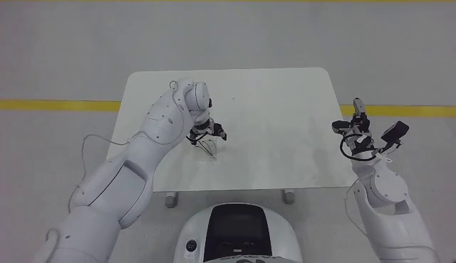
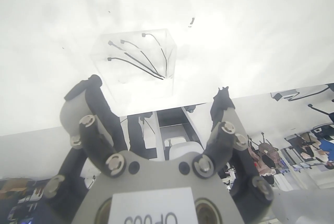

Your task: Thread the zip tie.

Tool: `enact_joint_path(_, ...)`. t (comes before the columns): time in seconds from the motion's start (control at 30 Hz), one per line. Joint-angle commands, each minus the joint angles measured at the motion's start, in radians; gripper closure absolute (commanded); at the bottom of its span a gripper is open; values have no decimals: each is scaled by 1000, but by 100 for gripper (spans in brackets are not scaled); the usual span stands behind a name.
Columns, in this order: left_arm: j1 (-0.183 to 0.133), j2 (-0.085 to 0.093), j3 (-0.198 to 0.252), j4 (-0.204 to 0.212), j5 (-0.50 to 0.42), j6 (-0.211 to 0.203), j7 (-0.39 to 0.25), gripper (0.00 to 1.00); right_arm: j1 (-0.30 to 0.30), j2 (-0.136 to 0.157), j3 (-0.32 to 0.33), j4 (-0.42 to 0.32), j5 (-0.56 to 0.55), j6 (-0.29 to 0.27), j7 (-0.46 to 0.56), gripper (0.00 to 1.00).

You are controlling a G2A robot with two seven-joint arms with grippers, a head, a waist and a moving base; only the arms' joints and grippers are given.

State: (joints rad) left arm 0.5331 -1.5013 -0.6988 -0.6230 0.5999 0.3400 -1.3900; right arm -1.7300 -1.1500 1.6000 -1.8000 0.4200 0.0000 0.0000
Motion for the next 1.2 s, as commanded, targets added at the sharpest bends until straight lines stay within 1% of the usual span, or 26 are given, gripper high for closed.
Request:
enact_joint_path(0.0, 0, 0, 0, 0, 0, 0, 0, 0, 0, 0, 0, 0, 0, 0, 0, 0)
enact_joint_path(0.13, 2, 0, 2, 0, 4, 0, 4, 0, 0, 0, 0, 0, 0, 0, 0, 0)
enact_joint_path(0.17, 5, 0, 6, 2, 15, 0, 8, 0, 0, 0, 0, 0, 0, 0, 0, 0)
enact_joint_path(0.2, 2, 0, 6, 12, 28, 0, 6, 0, 0, 0, 0, 0, 0, 0, 0, 0)
enact_joint_path(0.3, 2, -7, 5, 14, 39, 0, 0, 0, 0, 0, 0, 0, 0, 0, 0, 0)
enact_joint_path(0.4, -2, -11, 5, 28, 44, 0, 0, 0, 0, 0, 0, 0, 0, 0, 0, 0)
enact_joint_path(0.6, -7, -16, 4, 47, 43, 0, 0, 0, 0, 0, 0, 0, 0, 0, 0, 0)
enact_joint_path(0.67, -7, -17, 5, 50, 46, 0, 0, 9, 0, 0, 0, 0, 0, 0, 0, 0)
enact_joint_path(0.7, -7, -17, 5, 51, 47, 0, 0, 17, 0, 0, 0, 0, 0, 0, 0, 0)
enact_joint_path(0.73, -7, -17, 6, 49, 48, 0, 0, 21, 0, 0, 0, 0, 0, 0, 0, 0)
enact_joint_path(0.77, -6, -17, 7, 48, 48, 0, 0, 29, 0, 0, 0, 0, 0, 0, 0, 0)
enact_joint_path(0.8, -6, -17, 8, 45, 50, 0, 0, 35, 0, 0, 0, 0, 0, 0, 0, 0)
enact_joint_path(0.83, -5, -16, 9, 43, 51, 0, 0, 47, 0, 0, 0, 0, 0, 0, 0, 0)
enact_joint_path(0.87, -5, -15, 11, 37, 53, 0, 0, 51, 0, 0, 0, 0, 0, 0, 0, 0)
enact_joint_path(0.97, 0, -12, 15, 22, 55, 0, 0, 55, 0, 0, 0, 0, 0, 0, 0, 0)
enact_joint_path(1.1, 7, -5, 16, 5, 55, 0, 0, 55, 0, 0, 0, 0, 0, 0, 0, 0)
enact_joint_path(1.17, 12, -1, 14, 2, 56, 0, 0, 57, 0, 0, 0, 0, 0, 0, 0, 0)
